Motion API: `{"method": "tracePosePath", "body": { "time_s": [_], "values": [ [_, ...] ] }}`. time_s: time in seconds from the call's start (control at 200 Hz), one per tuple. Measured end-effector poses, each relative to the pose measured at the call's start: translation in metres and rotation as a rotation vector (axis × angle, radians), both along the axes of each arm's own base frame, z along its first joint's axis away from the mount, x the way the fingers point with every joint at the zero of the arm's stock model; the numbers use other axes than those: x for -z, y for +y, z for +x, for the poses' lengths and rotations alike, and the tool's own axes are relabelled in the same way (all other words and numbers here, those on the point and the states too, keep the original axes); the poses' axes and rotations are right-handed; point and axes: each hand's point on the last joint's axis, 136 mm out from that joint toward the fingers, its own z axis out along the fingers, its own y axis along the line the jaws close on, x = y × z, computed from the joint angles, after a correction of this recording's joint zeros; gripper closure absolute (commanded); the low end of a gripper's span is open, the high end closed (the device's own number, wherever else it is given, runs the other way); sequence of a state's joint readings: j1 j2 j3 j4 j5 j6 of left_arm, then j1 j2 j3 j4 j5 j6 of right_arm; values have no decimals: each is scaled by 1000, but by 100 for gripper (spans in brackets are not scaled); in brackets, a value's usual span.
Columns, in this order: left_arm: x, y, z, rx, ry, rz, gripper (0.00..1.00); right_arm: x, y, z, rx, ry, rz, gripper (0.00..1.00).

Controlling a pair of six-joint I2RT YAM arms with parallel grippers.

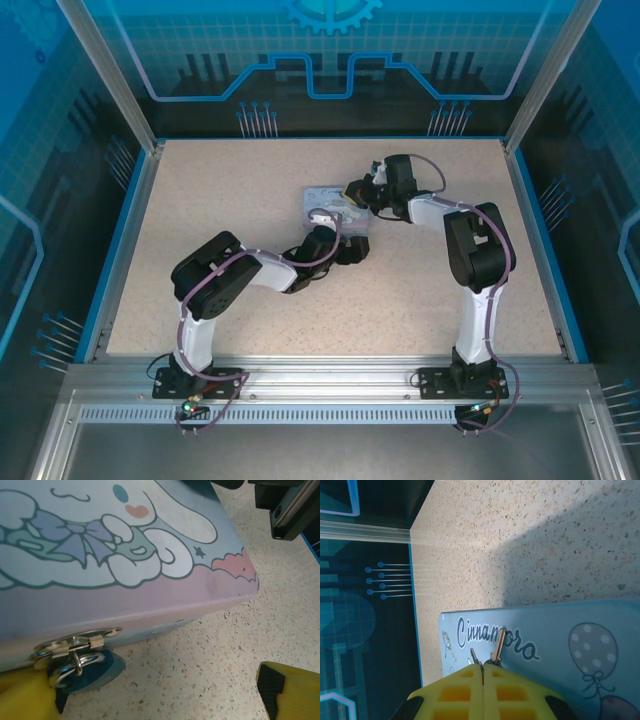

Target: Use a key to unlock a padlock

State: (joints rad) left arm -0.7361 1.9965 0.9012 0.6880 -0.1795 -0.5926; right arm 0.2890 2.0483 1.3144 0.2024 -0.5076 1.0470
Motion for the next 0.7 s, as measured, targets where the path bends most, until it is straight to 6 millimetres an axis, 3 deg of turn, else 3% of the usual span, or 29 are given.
{"method": "tracePosePath", "body": {
  "time_s": [0.195, 0.435, 0.7],
  "values": [
    [1, 1, 0, 2, -24, -13, 13, 2, 0, -1, 1, 6, 0, 100],
    [3, 3, 2, -8, -40, -45, 30, 3, 0, -2, 1, 4, 1, 100],
    [3, 0, 6, -6, -61, -81, 34, 3, 0, -2, 1, 5, 0, 100]
  ]
}}
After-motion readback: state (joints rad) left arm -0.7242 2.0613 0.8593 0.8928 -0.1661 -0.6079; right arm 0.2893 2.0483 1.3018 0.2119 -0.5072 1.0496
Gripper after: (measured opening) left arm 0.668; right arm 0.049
